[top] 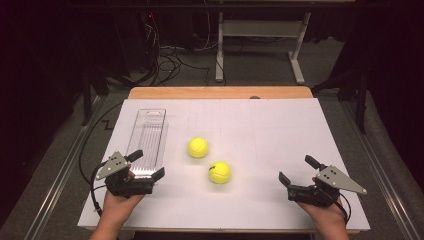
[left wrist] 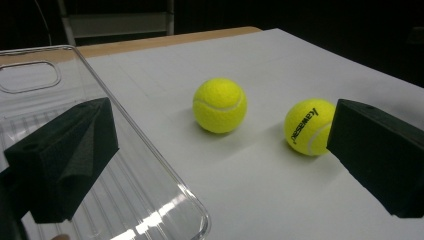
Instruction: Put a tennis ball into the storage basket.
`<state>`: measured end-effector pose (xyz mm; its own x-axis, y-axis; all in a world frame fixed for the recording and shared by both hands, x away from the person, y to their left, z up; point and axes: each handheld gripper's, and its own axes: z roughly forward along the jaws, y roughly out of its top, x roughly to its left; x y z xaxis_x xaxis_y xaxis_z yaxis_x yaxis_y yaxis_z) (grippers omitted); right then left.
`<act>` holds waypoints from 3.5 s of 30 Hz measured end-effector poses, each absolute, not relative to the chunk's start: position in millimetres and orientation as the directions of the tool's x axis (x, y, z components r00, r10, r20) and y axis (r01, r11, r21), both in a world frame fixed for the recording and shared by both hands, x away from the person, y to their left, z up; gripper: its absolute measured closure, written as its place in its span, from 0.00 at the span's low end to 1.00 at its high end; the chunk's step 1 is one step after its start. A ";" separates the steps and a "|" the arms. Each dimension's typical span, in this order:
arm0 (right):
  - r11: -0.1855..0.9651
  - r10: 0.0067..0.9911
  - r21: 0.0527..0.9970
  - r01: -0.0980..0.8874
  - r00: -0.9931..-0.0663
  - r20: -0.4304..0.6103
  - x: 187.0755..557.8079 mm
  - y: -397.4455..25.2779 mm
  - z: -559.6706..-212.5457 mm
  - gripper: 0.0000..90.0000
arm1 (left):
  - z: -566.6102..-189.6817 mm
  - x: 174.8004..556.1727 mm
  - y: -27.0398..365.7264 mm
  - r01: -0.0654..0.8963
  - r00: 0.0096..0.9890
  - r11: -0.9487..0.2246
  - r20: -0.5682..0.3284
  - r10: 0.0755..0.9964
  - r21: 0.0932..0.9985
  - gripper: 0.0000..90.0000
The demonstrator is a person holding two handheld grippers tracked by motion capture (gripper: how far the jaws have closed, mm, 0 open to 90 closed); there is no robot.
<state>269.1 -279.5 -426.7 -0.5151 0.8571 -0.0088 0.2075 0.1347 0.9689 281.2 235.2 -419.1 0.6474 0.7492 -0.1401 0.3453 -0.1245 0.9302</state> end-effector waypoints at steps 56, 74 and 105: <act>0.124 0.863 0.976 0.181 -0.506 -0.016 271.6 -276.3 -425.3 0.00 | -419.0 280.0 238.8 0.362 0.650 -0.123 -0.156 0.744 0.924 0.01; 0.134 0.859 0.975 0.176 -0.511 -0.026 271.8 -275.7 -425.5 0.00 | -416.2 273.4 226.3 0.401 0.690 -0.250 -0.111 0.715 0.882 0.02; 0.135 0.858 0.975 0.179 -0.512 -0.025 272.0 -274.6 -426.0 0.00 | -417.9 267.6 199.8 0.414 0.766 -0.425 -0.055 0.641 0.805 0.02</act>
<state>272.0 -274.6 -426.0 -0.5122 0.8585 -0.0250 0.1788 0.1350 0.9746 267.6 199.8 -417.9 0.7657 0.6409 -0.0551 0.4139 -0.4253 0.8049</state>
